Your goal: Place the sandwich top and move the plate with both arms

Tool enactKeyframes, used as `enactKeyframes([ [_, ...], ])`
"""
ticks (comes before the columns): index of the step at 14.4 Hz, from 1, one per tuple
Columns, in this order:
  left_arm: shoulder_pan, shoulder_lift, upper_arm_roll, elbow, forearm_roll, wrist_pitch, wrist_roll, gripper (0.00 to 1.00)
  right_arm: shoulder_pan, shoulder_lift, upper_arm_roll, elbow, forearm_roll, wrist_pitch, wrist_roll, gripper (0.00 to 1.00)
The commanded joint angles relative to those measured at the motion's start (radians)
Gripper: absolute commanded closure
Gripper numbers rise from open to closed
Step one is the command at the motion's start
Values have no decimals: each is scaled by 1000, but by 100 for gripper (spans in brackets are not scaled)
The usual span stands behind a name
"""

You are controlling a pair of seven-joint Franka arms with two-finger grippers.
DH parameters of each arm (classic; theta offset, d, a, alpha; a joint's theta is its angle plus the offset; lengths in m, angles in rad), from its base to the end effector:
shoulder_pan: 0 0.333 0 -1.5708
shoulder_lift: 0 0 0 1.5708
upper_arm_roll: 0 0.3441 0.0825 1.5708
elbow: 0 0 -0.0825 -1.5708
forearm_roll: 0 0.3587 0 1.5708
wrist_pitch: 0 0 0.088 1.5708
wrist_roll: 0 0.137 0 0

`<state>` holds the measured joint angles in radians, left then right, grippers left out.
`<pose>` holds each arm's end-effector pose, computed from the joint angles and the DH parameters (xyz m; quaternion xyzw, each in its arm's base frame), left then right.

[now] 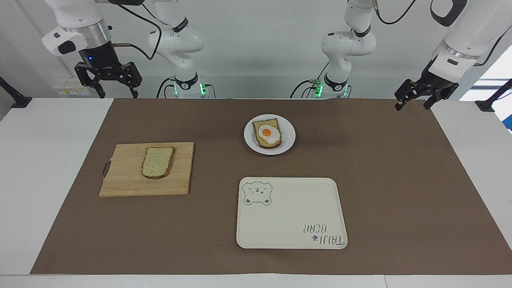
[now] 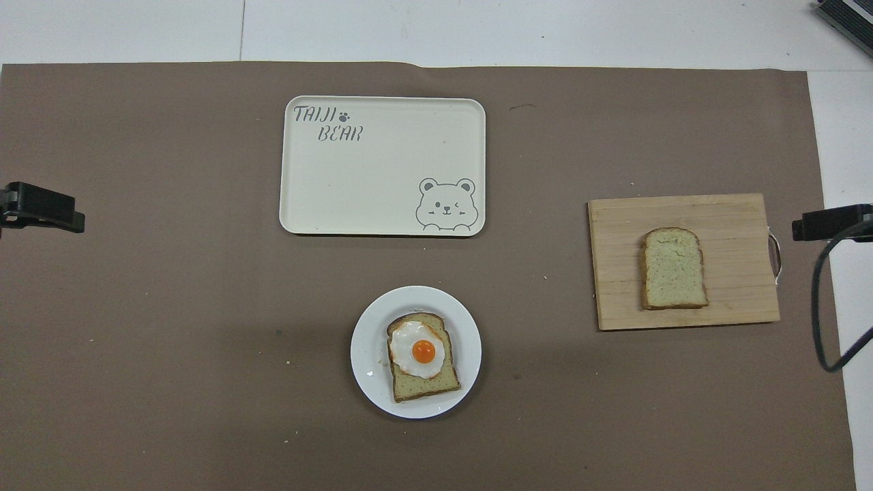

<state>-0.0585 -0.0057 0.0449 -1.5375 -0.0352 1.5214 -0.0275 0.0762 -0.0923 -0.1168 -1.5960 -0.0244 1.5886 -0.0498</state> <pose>0.5222 -0.0120 0.6362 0.9998 0.0062 -0.0056 0.0176 0.5016 -0.0270 0.6602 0.9991 0.0043 0.0418 0.0087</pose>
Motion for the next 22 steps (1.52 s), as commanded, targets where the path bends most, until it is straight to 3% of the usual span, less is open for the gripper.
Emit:
enactKeyframes([
  [1, 0, -23, 1, -21, 11, -7, -6, 0, -4, -9, 3, -15, 4, 11, -18, 0],
  [22, 0, -23, 0, -21, 11, -7, -6, 0, -3, -15, 3, -16, 3, -22, -19, 0],
])
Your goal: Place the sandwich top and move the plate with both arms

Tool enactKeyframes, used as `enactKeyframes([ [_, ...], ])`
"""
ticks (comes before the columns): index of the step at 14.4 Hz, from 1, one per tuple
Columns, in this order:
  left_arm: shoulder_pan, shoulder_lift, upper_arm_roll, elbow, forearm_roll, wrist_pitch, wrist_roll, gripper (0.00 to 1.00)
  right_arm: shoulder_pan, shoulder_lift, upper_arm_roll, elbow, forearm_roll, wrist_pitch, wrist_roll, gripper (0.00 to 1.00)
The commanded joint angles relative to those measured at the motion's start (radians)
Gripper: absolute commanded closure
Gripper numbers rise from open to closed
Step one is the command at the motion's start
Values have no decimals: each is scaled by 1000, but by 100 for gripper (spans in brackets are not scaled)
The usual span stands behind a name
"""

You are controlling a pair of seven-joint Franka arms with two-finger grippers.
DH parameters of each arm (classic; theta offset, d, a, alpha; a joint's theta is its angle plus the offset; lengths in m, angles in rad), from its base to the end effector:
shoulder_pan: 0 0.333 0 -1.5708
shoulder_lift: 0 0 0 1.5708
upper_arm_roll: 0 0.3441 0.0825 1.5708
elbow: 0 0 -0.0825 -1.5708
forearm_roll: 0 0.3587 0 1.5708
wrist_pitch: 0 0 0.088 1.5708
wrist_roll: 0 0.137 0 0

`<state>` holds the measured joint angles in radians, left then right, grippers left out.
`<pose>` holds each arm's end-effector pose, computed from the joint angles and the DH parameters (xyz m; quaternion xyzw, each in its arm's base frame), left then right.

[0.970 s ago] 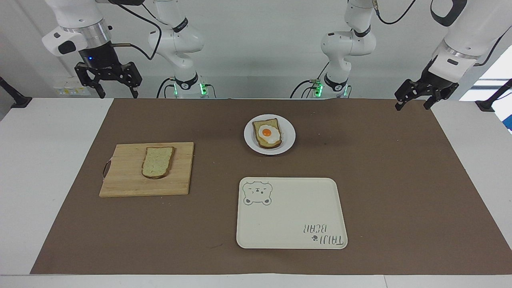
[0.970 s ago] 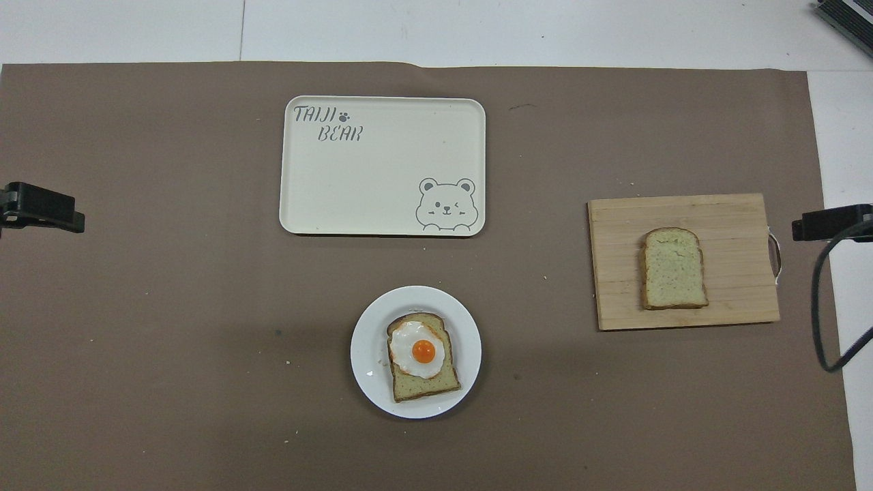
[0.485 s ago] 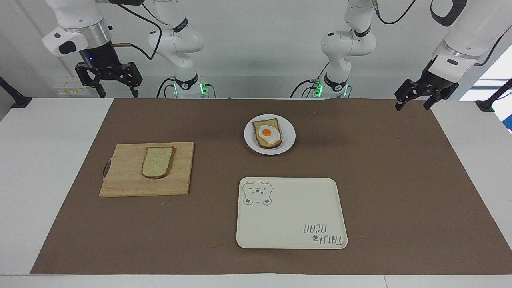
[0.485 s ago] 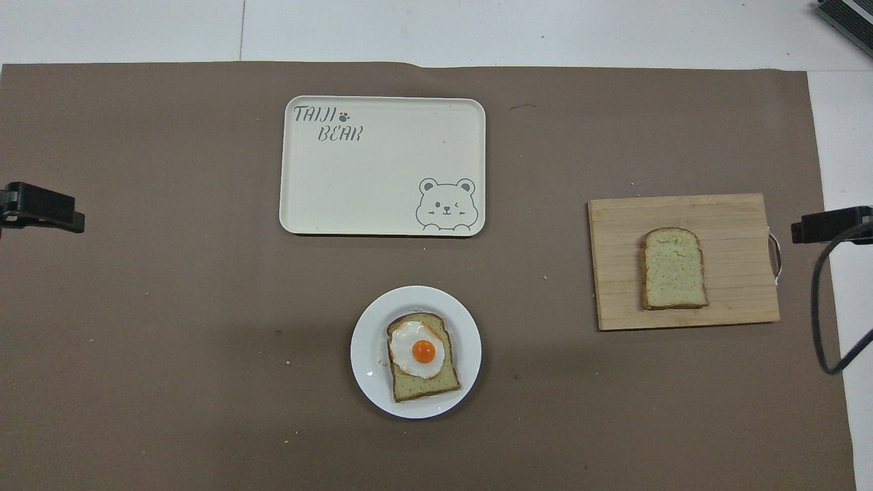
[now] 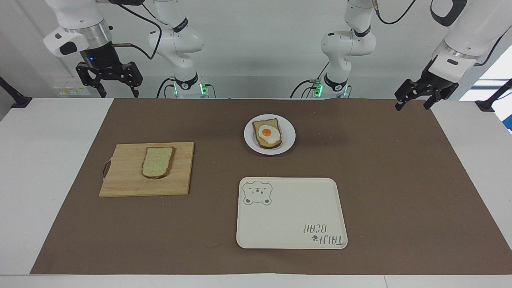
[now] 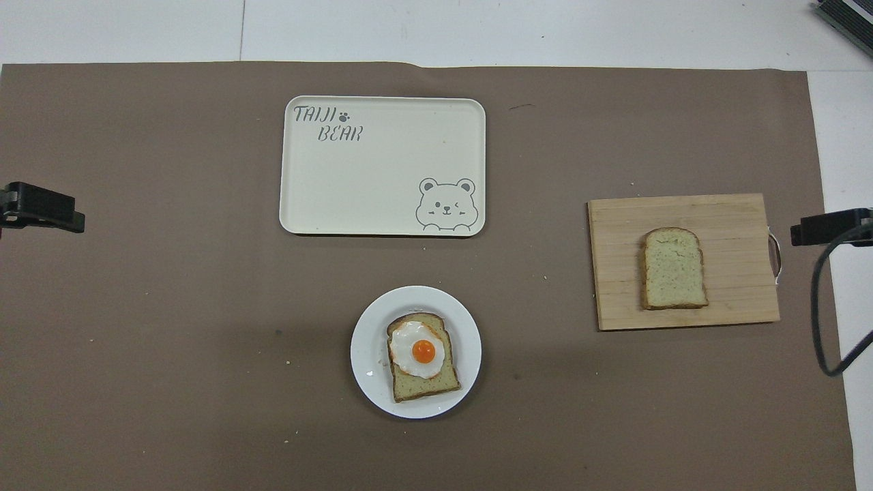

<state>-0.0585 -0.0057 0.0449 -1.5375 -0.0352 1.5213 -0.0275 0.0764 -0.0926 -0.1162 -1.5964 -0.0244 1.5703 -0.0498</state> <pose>0.5222 -0.0120 0.6362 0.9998 0.0062 -0.0056 0.0176 0.4992 -0.0265 0.6584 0.9994 0.0047 0.0326 0.0083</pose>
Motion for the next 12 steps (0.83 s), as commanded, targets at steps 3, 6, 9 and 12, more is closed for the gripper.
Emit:
enactKeyframes([
  [3, 0, -23, 1, -21, 11, -7, -6, 0, -4, -15, 3, -22, 3, -4, -19, 0],
  [6, 0, -23, 1, -21, 11, -7, -6, 0, -4, -15, 3, -33, 3, 5, -19, 0],
  [9, 0, -23, 1, -21, 11, -7, -6, 0, -3, -15, 3, -34, 3, 7, -19, 0],
  [12, 0, -23, 1, -21, 11, -7, -6, 0, -4, -10, 4, -37, 3, 14, -22, 0],
])
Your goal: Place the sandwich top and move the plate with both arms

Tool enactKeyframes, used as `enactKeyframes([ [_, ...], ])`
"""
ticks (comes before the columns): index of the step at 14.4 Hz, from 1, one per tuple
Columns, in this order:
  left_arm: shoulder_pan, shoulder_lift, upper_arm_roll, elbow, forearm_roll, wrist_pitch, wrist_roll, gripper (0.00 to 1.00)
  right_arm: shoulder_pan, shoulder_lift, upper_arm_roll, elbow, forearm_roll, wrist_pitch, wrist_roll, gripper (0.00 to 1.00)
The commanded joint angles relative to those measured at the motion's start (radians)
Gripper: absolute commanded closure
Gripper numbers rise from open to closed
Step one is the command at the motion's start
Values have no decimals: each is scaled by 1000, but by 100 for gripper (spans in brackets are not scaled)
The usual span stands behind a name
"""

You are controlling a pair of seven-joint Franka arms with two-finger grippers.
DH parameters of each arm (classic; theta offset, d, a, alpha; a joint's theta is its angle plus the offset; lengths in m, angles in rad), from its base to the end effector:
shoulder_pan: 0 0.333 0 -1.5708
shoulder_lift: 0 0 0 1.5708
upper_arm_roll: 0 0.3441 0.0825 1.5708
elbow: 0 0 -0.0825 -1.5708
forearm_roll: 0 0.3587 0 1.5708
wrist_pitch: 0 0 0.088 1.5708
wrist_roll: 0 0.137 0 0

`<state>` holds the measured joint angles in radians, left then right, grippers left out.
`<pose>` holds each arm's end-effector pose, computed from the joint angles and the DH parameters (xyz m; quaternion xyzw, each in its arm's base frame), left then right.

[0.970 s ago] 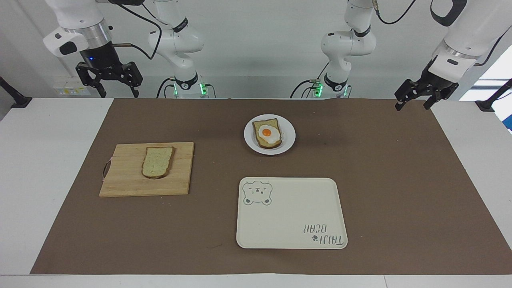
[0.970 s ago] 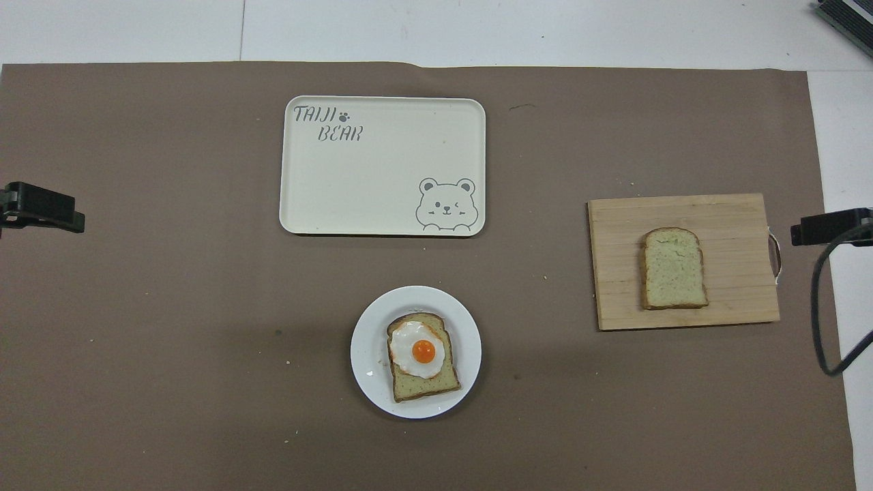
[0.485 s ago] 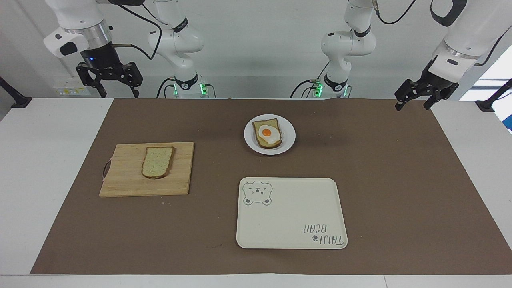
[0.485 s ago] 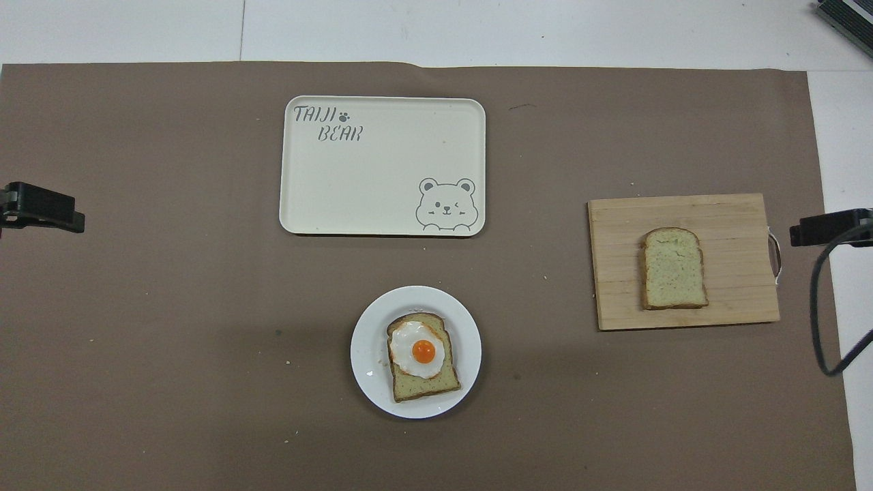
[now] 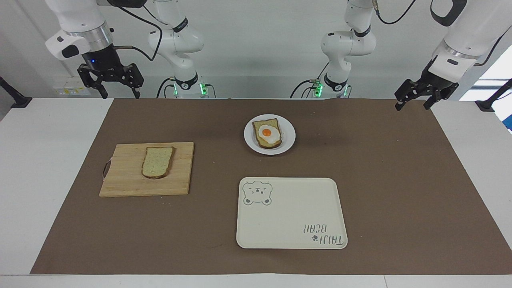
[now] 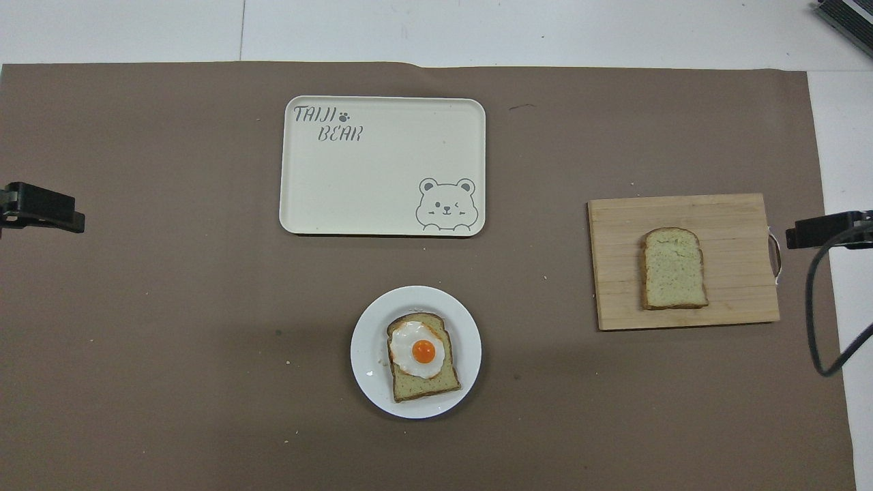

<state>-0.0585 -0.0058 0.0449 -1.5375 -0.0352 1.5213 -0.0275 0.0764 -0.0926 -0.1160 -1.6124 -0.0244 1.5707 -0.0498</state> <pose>0.5222 -0.0120 0.6362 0.9998 0.0062 -0.0056 0.0176 0.4988 -0.0263 0.6513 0.9996 0.0049 0.0248 0.0080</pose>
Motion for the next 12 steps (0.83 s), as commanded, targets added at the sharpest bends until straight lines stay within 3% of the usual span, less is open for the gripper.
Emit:
enactKeyframes([
  [1, 0, -23, 1, -21, 11, -7, -6, 0, -4, -6, 4, -23, 4, 15, -24, 0],
  [12, 0, -23, 1, -21, 11, -7, -6, 0, -3, 36, 7, -169, 6, 207, -36, 0],
])
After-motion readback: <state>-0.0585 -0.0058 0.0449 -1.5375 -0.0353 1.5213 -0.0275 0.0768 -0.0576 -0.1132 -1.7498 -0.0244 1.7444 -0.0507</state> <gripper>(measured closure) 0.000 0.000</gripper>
